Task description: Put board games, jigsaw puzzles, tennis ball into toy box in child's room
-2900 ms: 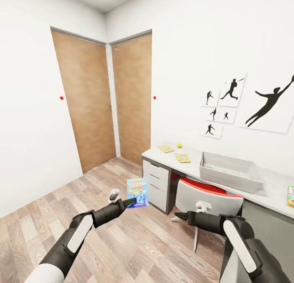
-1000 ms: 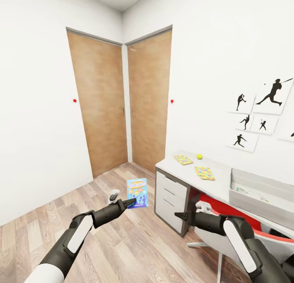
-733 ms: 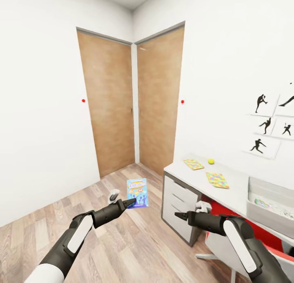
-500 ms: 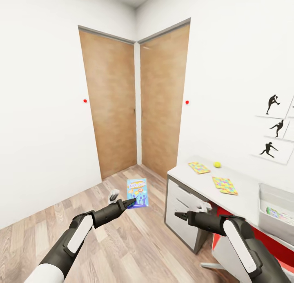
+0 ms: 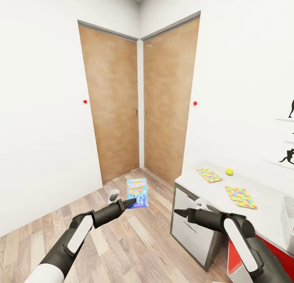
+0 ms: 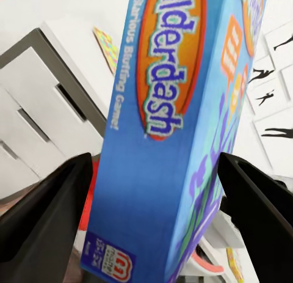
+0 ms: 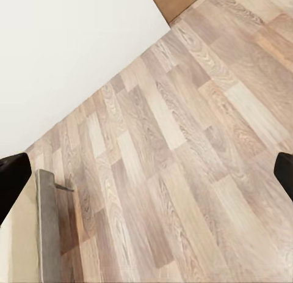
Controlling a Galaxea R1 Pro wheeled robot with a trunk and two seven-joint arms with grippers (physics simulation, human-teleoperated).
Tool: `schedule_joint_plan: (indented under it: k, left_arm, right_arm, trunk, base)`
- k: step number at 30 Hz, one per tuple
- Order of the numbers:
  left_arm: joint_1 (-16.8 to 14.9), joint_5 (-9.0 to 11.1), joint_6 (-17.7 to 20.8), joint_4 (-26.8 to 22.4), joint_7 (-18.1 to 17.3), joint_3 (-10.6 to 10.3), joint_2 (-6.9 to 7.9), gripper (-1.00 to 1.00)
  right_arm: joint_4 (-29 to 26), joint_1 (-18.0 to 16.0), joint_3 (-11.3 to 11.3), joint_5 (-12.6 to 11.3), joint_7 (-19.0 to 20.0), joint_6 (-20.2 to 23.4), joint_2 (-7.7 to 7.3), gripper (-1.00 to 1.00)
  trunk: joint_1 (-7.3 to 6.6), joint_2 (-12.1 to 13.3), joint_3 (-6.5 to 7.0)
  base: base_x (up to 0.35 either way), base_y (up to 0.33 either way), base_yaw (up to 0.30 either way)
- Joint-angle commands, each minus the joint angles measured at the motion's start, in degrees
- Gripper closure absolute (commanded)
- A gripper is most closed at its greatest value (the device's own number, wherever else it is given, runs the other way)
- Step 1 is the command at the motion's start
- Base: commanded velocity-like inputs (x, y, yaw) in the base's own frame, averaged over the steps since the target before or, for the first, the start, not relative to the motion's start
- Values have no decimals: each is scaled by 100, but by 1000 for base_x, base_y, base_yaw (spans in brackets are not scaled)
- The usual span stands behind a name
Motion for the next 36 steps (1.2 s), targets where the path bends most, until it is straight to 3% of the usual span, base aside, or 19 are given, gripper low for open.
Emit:
schedule_joint_plan:
  k: [1, 12, 26, 32, 34, 36]
  left_arm:
    - [-2, 69, 40, -1, 9, -9, 4, 100]
    - [-2, 69, 40, -25, 0, -13, 4, 100]
    - [-2, 69, 40, -92, -8, -24, 4, 100]
    - [-2, 69, 40, -96, -8, -25, 4, 100]
    - [-2, 69, 40, -95, -8, -26, 4, 100]
    - [-2, 69, 40, -94, -8, -26, 4, 100]
  right_arm:
    - [-13, -2, 1, 38, 37, 16, -2, -100]
    - [-130, -2, -5, 38, 55, 23, -13, -100]
    - [-396, -2, -149, 31, 304, 67, -54, -100]
    - [-418, -2, -291, 30, 663, 73, -222, -100]
    - [-424, -2, -445, 30, 1052, 71, -371, -100]
    - [-425, -2, -490, 30, 1151, 71, -397, -100]
  trunk:
    - [6, -4, -2]
    - [6, -4, -2]
    - [6, -4, -2]
    - [6, -4, -2]
    - [6, -4, -2]
    - [6, -4, -2]
  base:
    - [334, 166, 1]
    - [315, 162, 0]
    - [60, 29, -54]
    - [7, 4, -233]
    - [3, 1, -268]
    - [2, 1, -277]
